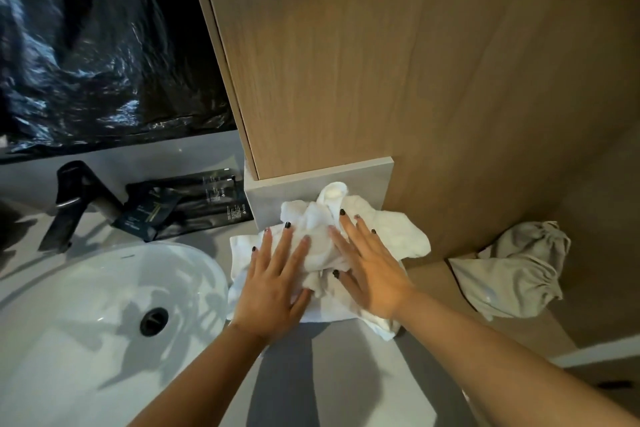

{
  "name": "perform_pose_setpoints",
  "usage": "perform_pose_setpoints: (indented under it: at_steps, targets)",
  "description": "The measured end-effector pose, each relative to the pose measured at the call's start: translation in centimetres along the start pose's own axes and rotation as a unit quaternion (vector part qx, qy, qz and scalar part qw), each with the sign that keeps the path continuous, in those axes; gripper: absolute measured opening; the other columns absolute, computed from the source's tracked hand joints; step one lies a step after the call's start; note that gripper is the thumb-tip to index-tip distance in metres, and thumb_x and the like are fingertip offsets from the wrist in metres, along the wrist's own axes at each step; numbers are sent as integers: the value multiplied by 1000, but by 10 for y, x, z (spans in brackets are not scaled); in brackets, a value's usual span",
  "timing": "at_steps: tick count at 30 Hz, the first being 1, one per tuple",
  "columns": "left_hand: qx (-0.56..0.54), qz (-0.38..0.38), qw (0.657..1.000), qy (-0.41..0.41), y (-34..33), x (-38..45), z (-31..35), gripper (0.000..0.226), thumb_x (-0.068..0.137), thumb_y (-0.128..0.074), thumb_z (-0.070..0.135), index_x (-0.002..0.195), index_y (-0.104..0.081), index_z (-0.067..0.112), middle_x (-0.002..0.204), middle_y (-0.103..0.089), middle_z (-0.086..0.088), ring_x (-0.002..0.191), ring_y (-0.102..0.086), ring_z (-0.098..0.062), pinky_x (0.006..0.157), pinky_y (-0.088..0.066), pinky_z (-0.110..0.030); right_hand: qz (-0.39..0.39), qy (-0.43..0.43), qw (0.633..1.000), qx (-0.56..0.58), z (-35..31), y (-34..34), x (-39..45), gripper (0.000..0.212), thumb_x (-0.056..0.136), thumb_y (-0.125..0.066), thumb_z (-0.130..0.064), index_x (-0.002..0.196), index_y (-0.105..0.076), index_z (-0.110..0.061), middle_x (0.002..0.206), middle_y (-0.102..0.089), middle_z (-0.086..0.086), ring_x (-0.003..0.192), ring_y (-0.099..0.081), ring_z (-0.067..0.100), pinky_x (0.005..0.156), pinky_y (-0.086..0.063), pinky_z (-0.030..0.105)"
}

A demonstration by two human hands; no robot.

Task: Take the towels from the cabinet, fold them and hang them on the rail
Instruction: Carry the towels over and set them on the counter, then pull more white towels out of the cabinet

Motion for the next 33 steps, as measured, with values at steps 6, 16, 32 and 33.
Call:
perform_pose_setpoints:
  at_steps: [6,16,32,33]
  targets:
    - [0,3,996,87,20,-10,53,88,87,-71,30,155,-14,28,165,-8,-5,152,-6,-31,119,-18,-58,-21,9,999,-24,-1,39,-46,68,103,-41,-31,157,-1,-24,164,15,-3,149,18,12,124,0,37]
    - [-60,49,995,69,19,-63,233,74,95,-52,25,155,-9,20,158,9,3,150,5,-18,123,-4,-38,13,33,999,-22,55,90,-197,66,104,-39,-34,157,-3,-20,164,8,-4,145,17,6,110,15,19]
    - [-40,-133,990,8,-76,-145,385,79,97,-50,25,158,-1,13,165,6,-6,152,11,-19,120,6,-34,-54,-148,986,52,140,53,-429,66,104,-34,-34,157,3,-21,159,10,-16,146,16,2,122,3,29]
    - [-46,-149,988,4,-85,-150,385,77,97,-49,24,158,-2,14,165,7,-5,152,11,-19,120,6,-34,-49,-162,984,53,142,43,-440,65,104,-35,-33,157,1,-19,158,9,-16,147,14,3,123,0,31]
Point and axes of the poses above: each hand's wrist, its own x-axis towards the middle knuckle, its own y-axis out of the back of the hand, z = x × y, the point moved 3 cm from there along x, towards the middle knuckle
